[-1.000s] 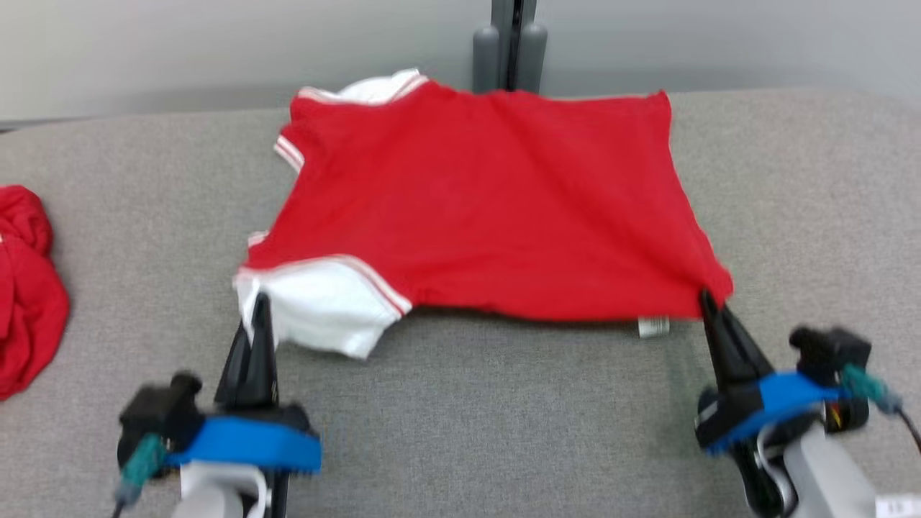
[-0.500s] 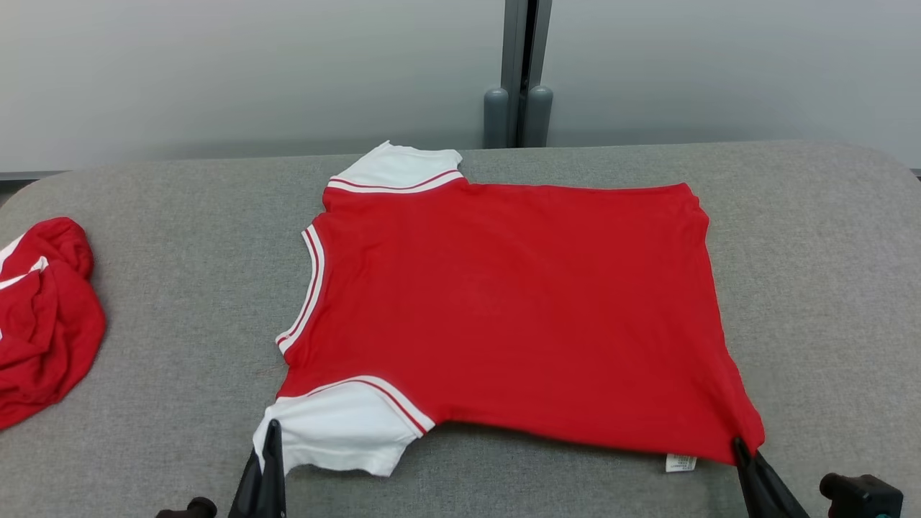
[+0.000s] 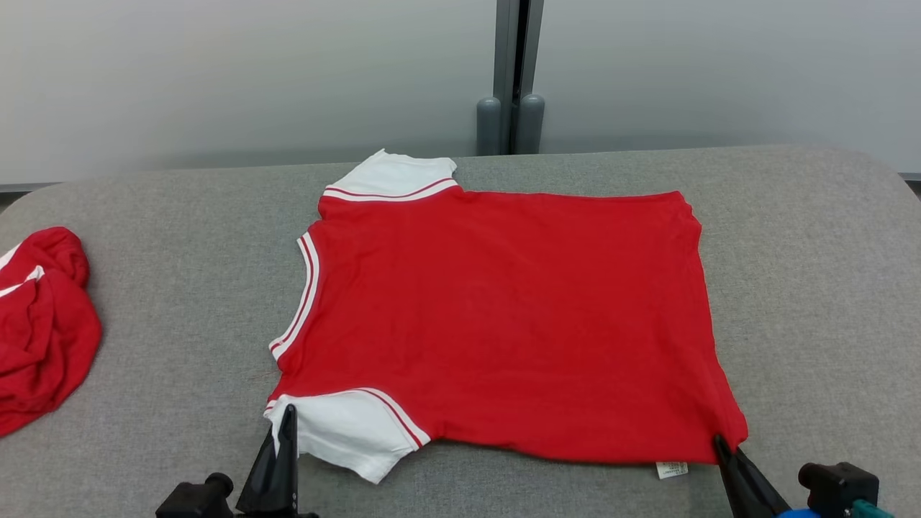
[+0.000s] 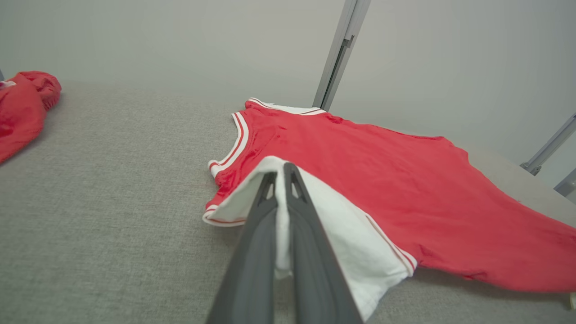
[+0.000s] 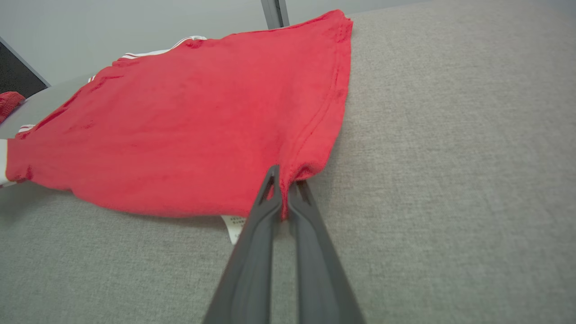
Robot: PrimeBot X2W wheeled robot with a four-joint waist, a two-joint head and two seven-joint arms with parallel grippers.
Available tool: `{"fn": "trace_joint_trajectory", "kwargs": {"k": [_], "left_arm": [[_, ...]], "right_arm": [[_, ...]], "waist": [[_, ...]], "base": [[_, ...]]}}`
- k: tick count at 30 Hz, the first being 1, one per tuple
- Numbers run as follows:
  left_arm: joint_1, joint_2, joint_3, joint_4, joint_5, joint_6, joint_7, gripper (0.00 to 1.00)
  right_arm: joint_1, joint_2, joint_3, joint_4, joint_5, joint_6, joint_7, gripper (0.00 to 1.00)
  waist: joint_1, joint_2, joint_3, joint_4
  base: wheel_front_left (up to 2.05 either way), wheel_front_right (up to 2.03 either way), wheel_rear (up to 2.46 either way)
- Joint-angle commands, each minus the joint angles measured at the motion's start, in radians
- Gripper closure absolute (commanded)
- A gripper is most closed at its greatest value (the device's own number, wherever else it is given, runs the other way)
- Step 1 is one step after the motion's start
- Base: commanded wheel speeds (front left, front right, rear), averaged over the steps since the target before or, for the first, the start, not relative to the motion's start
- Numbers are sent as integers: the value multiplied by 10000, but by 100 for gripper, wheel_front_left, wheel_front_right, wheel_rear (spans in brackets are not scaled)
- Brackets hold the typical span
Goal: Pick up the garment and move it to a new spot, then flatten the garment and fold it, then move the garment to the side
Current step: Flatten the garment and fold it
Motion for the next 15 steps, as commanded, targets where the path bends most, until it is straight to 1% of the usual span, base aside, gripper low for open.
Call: {"fn": "trace_joint_trajectory", "kwargs": {"k": [1, 11, 15], "left_arm": [[-311, 106, -67, 92, 87, -76, -28, 100], [-1857, 558, -687, 880, 143, -191, -22, 100], [-2562, 783, -899, 1245, 114, -228, -3, 100]], "right_arm": [[-271, -82, -1, -6, 56, 1, 111, 100], [-1398, -401, 314, 236, 194, 1, 634, 100], [-2073, -401, 545, 348, 316, 1, 813, 100]], "waist": [[0, 1, 49, -18], [0, 1, 413, -108], [0, 1, 522, -186]], "base": [[0, 0, 0], [0, 0, 0], [0, 0, 0]]}}
